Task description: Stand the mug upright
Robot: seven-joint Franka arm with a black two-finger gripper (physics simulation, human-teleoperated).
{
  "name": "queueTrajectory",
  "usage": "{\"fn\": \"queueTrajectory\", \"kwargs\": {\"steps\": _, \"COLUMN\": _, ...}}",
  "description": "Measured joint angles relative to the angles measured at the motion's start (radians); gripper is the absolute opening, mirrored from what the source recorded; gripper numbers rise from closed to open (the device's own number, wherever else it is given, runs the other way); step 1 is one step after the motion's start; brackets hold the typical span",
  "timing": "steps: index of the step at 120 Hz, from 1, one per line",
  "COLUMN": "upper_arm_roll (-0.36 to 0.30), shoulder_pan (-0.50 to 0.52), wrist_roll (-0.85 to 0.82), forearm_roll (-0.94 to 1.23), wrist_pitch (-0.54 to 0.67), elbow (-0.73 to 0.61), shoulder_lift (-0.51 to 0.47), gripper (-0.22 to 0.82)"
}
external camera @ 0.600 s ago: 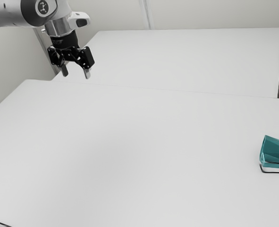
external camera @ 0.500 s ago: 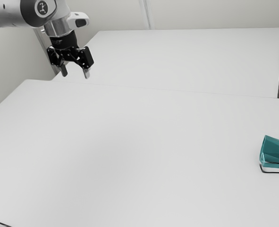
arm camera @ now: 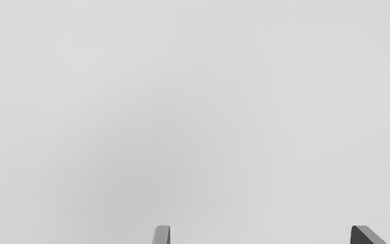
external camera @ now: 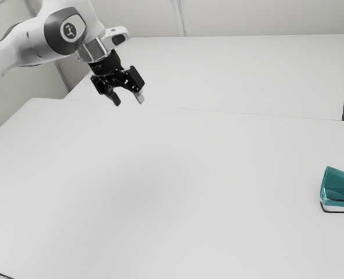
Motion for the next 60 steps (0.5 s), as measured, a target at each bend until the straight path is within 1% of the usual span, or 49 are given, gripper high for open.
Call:
{"fn": "queueTrajectory", "kwargs": {"steps": 37, "upper_arm_roll": -0.001, "shoulder_pan": -0.048, "wrist_roll": 0.174, "forearm_roll": -0.307, "wrist_pitch": 0.215, "elbow": -0.19, "shoulder_lift": 0.001, "gripper": 0.56}}
{"fn": "queueTrajectory", "kwargs": {"steps": 60, "upper_arm_roll": -0.001, "shoulder_pan": -0.109, "wrist_roll": 0.309, "forearm_roll": -0.497, "wrist_pitch": 0.323, "elbow": -0.246, "shoulder_lift": 0.027, "gripper": 0.56}}
